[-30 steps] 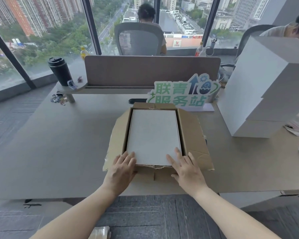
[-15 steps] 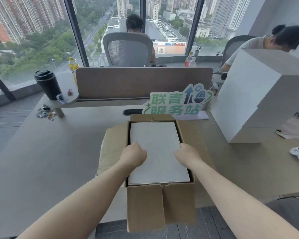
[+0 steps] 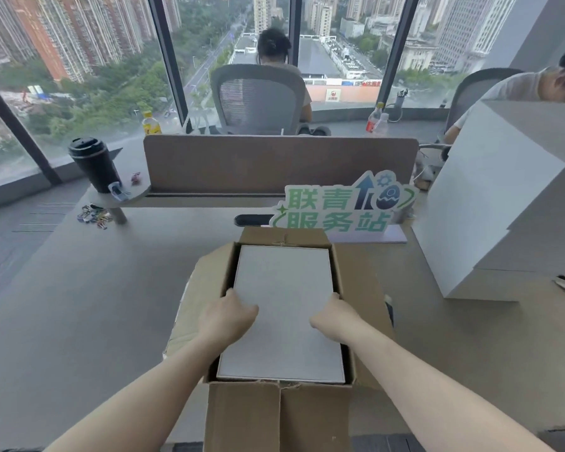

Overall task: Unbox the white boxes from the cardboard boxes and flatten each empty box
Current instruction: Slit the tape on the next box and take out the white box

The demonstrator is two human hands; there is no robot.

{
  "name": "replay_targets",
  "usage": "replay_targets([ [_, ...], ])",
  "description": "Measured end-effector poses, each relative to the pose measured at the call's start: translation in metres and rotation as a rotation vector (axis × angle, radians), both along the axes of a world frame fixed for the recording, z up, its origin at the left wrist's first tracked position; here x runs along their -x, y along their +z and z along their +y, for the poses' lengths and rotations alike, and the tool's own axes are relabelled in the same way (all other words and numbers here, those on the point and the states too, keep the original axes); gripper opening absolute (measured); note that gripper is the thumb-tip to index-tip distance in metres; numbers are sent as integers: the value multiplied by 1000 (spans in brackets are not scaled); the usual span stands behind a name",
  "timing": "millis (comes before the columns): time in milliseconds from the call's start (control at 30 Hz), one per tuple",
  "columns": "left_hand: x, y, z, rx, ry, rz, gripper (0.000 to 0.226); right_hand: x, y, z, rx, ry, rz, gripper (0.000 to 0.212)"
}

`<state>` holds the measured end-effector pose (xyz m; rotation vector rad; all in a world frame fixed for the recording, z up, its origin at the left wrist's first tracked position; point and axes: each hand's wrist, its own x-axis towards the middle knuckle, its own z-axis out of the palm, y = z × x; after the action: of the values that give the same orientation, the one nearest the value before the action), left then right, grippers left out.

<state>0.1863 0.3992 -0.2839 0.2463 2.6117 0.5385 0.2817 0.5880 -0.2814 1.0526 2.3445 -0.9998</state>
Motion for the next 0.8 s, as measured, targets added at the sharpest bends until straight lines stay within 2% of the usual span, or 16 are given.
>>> replay_targets([
  [67, 2, -3, 0, -38, 16, -35, 36, -1, -5, 1, 26, -1, 31, 55],
  [100, 5, -6, 1, -66, 30, -62, 37, -1, -7, 2, 38, -6, 42, 54],
  [200, 13, -21, 0, -185, 110, -72, 42, -2, -9, 6, 28, 5, 104, 27],
  [267, 2, 3, 3, -241, 146, -64, 30, -5, -10, 9, 3, -34, 181, 5],
  [333, -3, 17, 4, -253, 154, -43, 16, -8, -9, 11, 56, -133, 308, 22],
  [367, -2, 18, 4, -255, 165, -26, 16, -8, -9, 11, 72, -185, 364, 24],
  [567, 9, 22, 3, -192, 207, 133, 22, -6, -3, 8, -18, -298, 483, 21],
  [800, 22, 35, -7, -302, 184, 212, 25, 0, 28, 12, -219, -259, 527, 21],
])
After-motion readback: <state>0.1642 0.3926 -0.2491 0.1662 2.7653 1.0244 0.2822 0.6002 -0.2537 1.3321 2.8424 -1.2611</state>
